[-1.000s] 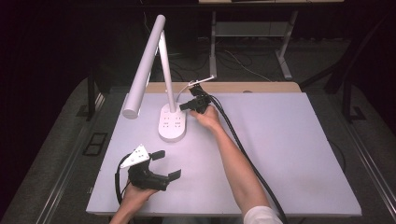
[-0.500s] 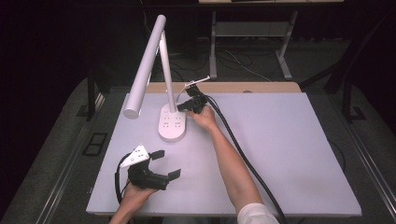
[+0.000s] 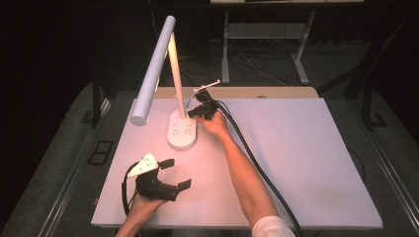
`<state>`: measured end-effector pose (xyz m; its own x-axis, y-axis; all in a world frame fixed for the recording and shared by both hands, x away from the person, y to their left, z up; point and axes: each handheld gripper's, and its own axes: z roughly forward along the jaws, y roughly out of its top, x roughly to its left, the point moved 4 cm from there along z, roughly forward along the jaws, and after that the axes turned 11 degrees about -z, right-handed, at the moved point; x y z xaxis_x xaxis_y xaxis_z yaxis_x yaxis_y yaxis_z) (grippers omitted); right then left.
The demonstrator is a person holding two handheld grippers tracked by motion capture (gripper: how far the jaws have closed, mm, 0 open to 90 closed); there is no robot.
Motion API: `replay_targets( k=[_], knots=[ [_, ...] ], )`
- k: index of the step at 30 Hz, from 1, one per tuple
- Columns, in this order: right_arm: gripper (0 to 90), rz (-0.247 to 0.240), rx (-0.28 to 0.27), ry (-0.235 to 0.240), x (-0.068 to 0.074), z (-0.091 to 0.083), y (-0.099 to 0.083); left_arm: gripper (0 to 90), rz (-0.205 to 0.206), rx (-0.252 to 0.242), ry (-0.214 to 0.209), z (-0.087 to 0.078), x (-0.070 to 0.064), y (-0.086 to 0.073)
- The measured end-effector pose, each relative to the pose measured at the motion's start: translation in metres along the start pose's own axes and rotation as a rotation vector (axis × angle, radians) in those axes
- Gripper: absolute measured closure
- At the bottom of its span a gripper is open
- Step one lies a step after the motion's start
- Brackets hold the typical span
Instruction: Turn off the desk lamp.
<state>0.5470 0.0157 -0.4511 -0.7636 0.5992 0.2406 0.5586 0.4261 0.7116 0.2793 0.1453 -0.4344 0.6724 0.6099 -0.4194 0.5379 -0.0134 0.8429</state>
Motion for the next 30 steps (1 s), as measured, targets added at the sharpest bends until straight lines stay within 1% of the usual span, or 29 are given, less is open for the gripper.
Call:
replay_targets(
  k=[4,7,9,13,14,20,21,24,25,30],
  knots=[
    [90.0,0.016,-0.005,0.013,0.0,0.001,0.0,0.0,0.0,0.0,0.002,0.0,-0.001,0.0],
    [90.0,0.006,-0.004,0.012,-0.001,0.0,-0.001,0.0,0.001,0.002,0.003,0.0,0.0,0.0],
    [90.0,-0.001,-0.005,-0.001,0.0,0.001,-0.001,0.0,0.001,0.001,0.004,-0.001,0.0,0.0],
    [90.0,0.014,-0.006,-0.013,0.002,0.002,-0.002,0.0,0.003,0.0,0.003,-0.001,0.0,0.0],
    [90.0,0.005,-0.001,-0.028,0.004,0.002,-0.001,0.0,0.003,-0.001,0.003,-0.001,-0.001,0.0],
    [90.0,-0.004,-0.002,-0.037,0.004,0.0,0.0,0.0,0.0,0.001,0.0,0.0,-0.001,0.0],
    [90.0,-0.022,0.007,-0.05,0.006,0.001,0.001,0.0,0.0,0.001,0.001,0.001,0.0,0.0],
    [90.0,-0.022,0.008,-0.049,0.008,0.002,0.001,0.0,-0.001,0.0,0.002,0.0,0.0,0.0],
    [90.0,-0.019,0.01,-0.042,0.009,0.002,0.001,0.0,0.002,0.001,0.002,0.0,0.0,0.0],
    [90.0,-0.03,0.013,-0.049,0.009,0.002,0.001,0.0,0.003,-0.001,0.003,-0.001,-0.001,0.0]
  ],
)
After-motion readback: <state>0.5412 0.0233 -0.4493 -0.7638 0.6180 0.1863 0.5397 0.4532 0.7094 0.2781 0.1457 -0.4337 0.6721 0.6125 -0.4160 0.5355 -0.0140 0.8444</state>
